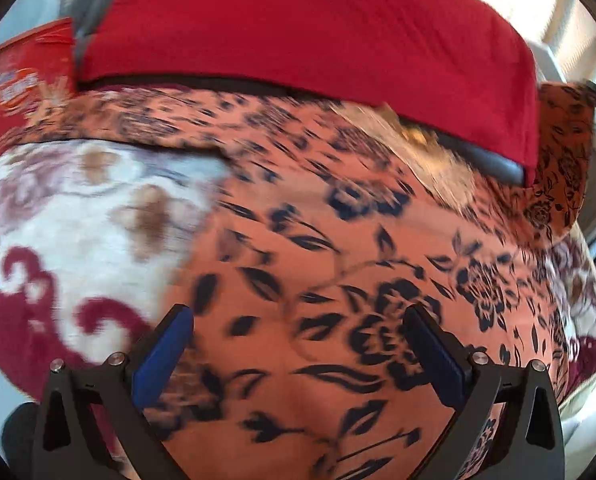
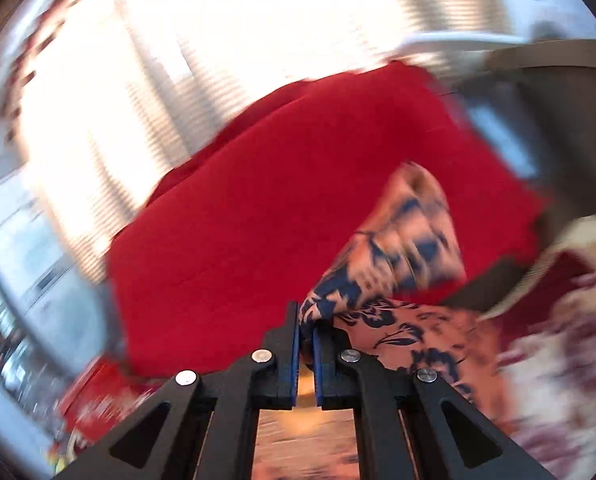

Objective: Fold small clothes

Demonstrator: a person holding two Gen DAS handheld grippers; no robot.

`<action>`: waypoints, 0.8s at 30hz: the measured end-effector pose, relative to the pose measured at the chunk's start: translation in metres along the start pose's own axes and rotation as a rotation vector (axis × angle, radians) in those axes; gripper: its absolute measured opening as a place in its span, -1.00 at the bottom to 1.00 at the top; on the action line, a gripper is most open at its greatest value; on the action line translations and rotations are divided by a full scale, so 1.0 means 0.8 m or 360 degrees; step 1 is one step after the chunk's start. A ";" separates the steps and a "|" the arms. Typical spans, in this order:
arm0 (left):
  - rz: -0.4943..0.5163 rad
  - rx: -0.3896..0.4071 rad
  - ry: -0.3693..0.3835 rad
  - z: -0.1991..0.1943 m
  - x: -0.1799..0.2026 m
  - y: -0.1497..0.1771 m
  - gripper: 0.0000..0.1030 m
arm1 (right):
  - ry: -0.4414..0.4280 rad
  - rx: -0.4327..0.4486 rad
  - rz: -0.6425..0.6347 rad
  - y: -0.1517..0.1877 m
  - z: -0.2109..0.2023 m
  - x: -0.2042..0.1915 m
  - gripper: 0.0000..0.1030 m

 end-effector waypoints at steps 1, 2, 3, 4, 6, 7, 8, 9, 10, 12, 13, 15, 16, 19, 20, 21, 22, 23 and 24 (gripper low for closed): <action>-0.0018 0.0032 -0.0018 -0.011 -0.012 -0.002 1.00 | -0.0061 -0.0035 0.0001 0.028 0.021 -0.024 -0.82; -0.0030 0.0048 -0.0027 -0.017 -0.021 -0.004 1.00 | -0.0125 -0.0144 -0.0016 0.063 0.051 -0.057 -0.66; -0.0052 0.0065 -0.0041 -0.024 -0.032 -0.006 1.00 | -0.0155 -0.0283 -0.0065 0.094 0.084 -0.079 0.05; -0.0070 0.0074 -0.0044 -0.029 -0.041 -0.009 1.00 | -0.0128 -0.0426 -0.0137 0.134 0.115 -0.100 0.60; -0.0104 0.0097 -0.0051 -0.039 -0.056 -0.017 1.00 | -0.0016 -0.0602 -0.0221 0.198 0.165 -0.111 0.57; -0.0117 0.0118 -0.0050 -0.045 -0.063 -0.023 1.00 | 0.0008 -0.0678 -0.0214 0.218 0.183 -0.106 0.57; -0.0123 0.0133 -0.0042 -0.047 -0.065 -0.027 1.00 | 0.0018 -0.0711 -0.0188 0.240 0.180 -0.098 0.57; -0.0131 0.0157 -0.0023 -0.050 -0.068 -0.034 1.00 | 0.0034 -0.0705 -0.0197 0.247 0.180 -0.092 0.57; -0.0133 0.0169 -0.0005 -0.050 -0.067 -0.039 1.00 | 0.0070 -0.0683 -0.0219 0.252 0.178 -0.077 0.57; -0.0143 0.0167 0.0059 -0.040 -0.063 -0.058 1.00 | 0.0135 -0.0619 -0.0226 0.247 0.156 -0.045 0.57; -0.0169 0.0153 0.0130 -0.030 -0.057 -0.074 1.00 | 0.0152 -0.0596 -0.0230 0.243 0.147 -0.032 0.57; -0.0202 0.0157 0.0241 -0.019 -0.043 -0.097 1.00 | 0.0214 -0.0551 -0.0247 0.238 0.131 -0.006 0.57; -0.0225 0.0147 0.0323 -0.005 -0.033 -0.116 1.00 | 0.0225 -0.0555 -0.0237 0.236 0.140 0.022 0.57; -0.0346 0.0067 0.0505 0.039 -0.013 -0.160 1.00 | 0.0239 -0.0604 -0.0173 0.255 0.142 0.069 0.57; -0.0397 0.0017 0.0545 0.057 -0.009 -0.171 1.00 | 0.0225 -0.0609 -0.0155 0.269 0.134 0.092 0.57; -0.0458 -0.0053 0.0564 0.080 -0.006 -0.180 1.00 | 0.0180 -0.0584 -0.0136 0.278 0.135 0.100 0.58; -0.0499 -0.0100 0.0560 0.097 -0.003 -0.186 1.00 | 0.0156 -0.0544 -0.0135 0.283 0.133 0.104 0.58; -0.0522 -0.0139 0.0545 0.116 0.002 -0.190 1.00 | 0.0143 -0.0521 -0.0122 0.283 0.131 0.106 0.58; -0.0529 -0.0180 0.0529 0.133 0.005 -0.192 1.00 | 0.0134 -0.0511 -0.0111 0.281 0.128 0.109 0.58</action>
Point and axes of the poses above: each gripper's, at about its wrist camera, not at the fingertips, and z roughly the way its jaws point, x to its right, y to its underside, the point moved 2 cm from there along z, roughly the way its jaws point, and after that the axes turned 10 degrees about y, right-handed, at the moved point
